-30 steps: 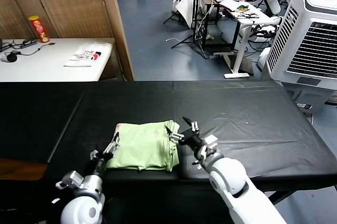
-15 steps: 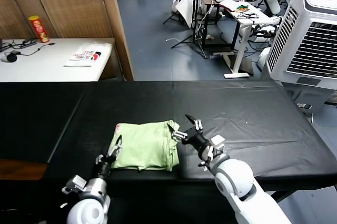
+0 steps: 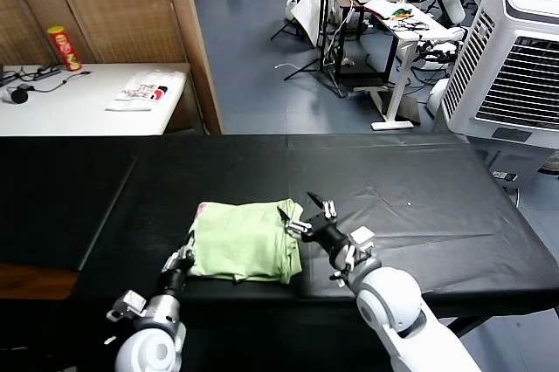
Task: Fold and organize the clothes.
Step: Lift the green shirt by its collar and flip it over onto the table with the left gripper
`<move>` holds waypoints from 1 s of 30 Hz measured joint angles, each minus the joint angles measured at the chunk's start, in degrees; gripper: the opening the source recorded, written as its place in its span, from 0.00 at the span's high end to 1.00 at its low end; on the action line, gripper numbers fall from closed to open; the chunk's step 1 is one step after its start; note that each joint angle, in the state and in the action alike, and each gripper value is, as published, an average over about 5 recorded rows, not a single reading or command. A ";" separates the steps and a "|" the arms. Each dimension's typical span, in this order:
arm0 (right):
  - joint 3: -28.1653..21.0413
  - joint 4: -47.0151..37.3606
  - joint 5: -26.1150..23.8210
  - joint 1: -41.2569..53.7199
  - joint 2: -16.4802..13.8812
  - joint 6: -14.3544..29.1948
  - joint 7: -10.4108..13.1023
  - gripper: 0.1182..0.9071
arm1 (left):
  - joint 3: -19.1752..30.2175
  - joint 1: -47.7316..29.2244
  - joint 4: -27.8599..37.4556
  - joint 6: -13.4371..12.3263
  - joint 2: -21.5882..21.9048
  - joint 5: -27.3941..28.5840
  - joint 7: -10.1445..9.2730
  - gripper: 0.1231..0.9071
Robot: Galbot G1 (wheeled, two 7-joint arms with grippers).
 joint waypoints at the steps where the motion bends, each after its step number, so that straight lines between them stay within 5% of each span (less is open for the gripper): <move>1: 0.14 0.07 -0.05 -0.16 0.05 0.00 0.03 0.14 | 0.00 -0.04 -0.06 0.07 0.05 0.13 -0.01 0.97; 18: 3.24 0.16 -3.92 -4.24 1.46 0.02 1.65 0.14 | -2.24 0.12 -3.77 2.15 4.57 14.91 -4.24 0.98; 30: 3.71 -0.50 -5.00 -4.88 2.67 0.10 1.94 0.14 | -9.08 -0.71 -5.31 5.23 15.21 18.91 -4.61 0.98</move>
